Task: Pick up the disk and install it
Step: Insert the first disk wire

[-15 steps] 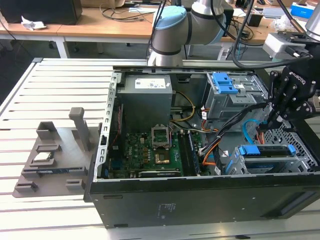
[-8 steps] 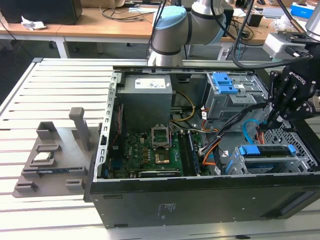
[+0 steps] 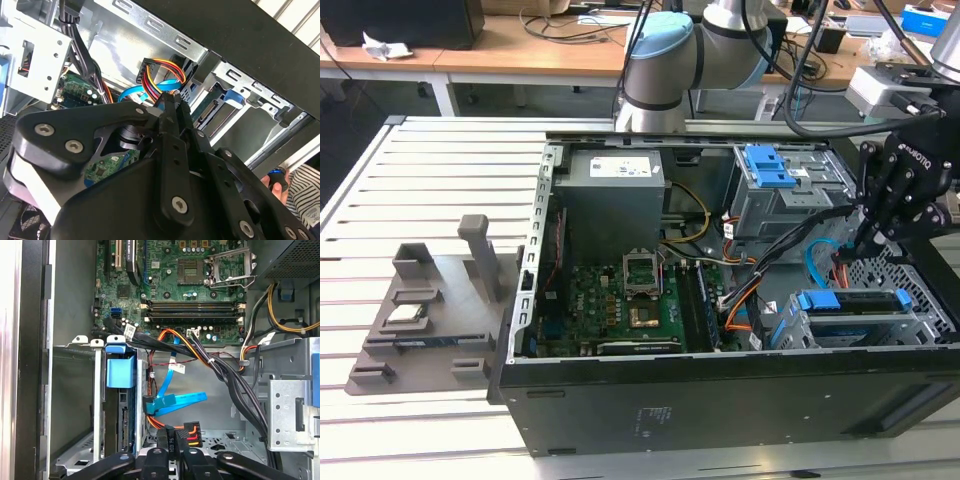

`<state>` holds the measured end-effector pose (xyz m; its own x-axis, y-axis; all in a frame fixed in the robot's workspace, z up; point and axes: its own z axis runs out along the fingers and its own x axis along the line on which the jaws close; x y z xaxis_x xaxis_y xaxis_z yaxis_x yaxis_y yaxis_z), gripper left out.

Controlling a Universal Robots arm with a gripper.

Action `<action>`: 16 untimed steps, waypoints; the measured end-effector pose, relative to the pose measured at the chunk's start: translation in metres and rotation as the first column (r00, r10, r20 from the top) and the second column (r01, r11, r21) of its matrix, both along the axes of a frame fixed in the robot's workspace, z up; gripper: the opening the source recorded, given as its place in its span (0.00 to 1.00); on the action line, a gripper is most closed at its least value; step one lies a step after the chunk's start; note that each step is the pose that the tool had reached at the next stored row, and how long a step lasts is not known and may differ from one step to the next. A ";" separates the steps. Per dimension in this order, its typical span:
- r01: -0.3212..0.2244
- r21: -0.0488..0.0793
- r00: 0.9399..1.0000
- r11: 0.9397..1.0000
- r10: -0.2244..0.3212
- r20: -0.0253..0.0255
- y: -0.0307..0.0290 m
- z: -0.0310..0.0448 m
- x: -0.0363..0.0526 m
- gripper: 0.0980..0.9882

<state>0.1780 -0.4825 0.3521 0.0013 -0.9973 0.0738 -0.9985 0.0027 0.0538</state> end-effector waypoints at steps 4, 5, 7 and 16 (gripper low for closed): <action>0.000 0.000 1.000 1.000 0.000 0.000 0.0000 0.0000 0.0000 0.08; 0.000 0.000 1.000 1.000 0.000 0.000 -0.0012 0.0000 0.0001 0.08; 0.000 0.000 1.000 1.000 0.000 0.000 -0.0180 0.0000 0.0000 0.08; 0.000 0.000 1.000 1.000 0.000 0.000 -0.0459 -0.0018 0.0000 0.08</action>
